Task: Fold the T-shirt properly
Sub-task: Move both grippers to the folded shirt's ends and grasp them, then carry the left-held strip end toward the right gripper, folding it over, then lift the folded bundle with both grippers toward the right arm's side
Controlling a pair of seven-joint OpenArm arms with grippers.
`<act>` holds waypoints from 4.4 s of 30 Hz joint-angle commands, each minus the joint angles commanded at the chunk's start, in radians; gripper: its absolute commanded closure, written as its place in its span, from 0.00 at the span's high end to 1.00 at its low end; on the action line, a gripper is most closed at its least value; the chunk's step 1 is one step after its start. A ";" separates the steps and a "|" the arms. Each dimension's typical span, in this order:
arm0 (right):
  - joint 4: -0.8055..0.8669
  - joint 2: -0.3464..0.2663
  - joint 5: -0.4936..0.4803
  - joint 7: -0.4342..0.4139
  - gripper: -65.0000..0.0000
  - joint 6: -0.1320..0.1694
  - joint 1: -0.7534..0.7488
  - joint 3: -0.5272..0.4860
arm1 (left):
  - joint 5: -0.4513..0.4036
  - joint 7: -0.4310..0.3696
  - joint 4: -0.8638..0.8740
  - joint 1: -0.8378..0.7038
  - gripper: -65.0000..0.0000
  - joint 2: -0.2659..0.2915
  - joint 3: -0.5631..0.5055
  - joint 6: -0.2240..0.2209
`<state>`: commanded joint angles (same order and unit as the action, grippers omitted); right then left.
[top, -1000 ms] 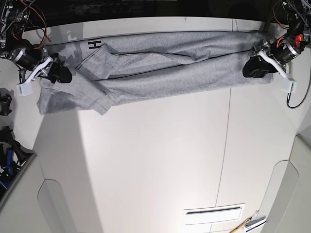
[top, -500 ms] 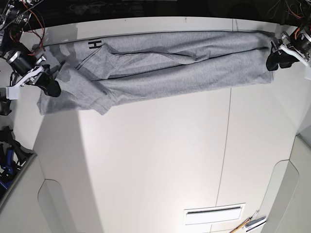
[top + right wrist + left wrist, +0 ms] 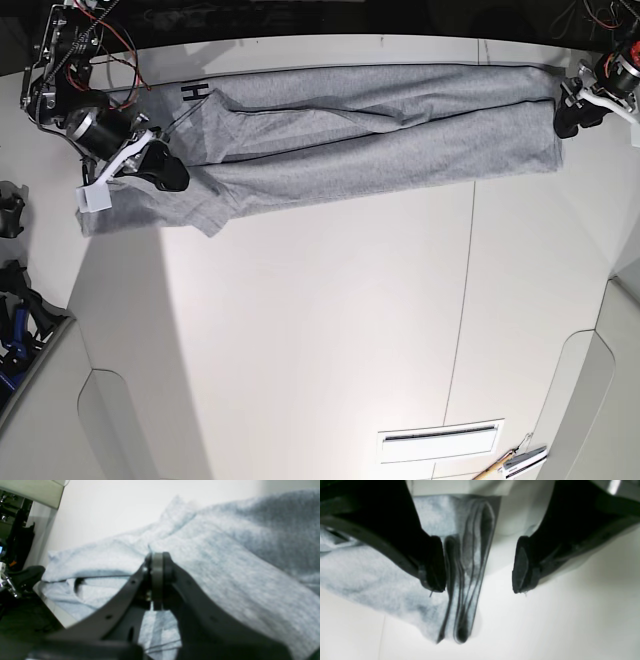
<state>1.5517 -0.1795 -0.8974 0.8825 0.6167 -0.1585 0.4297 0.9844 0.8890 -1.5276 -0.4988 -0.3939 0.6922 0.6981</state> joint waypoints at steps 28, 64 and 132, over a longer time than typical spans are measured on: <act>0.000 -0.008 -0.086 0.093 0.00 -0.004 0.000 0.020 | -0.055 0.003 -0.133 0.061 0.00 0.000 -0.089 0.000; 0.027 -0.039 -0.193 0.177 0.00 0.000 0.000 0.261 | -0.272 0.005 -0.502 0.133 0.00 0.113 -0.492 -0.061; -0.006 -0.286 -0.161 0.151 0.00 0.008 0.075 0.212 | -0.302 -0.021 -0.501 0.099 0.54 0.246 -0.522 -0.066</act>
<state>1.5459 -0.4652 -1.0588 1.0332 0.6243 -0.0834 0.6422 0.6823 0.8684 -2.0289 -0.4000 -0.1482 0.1699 0.6319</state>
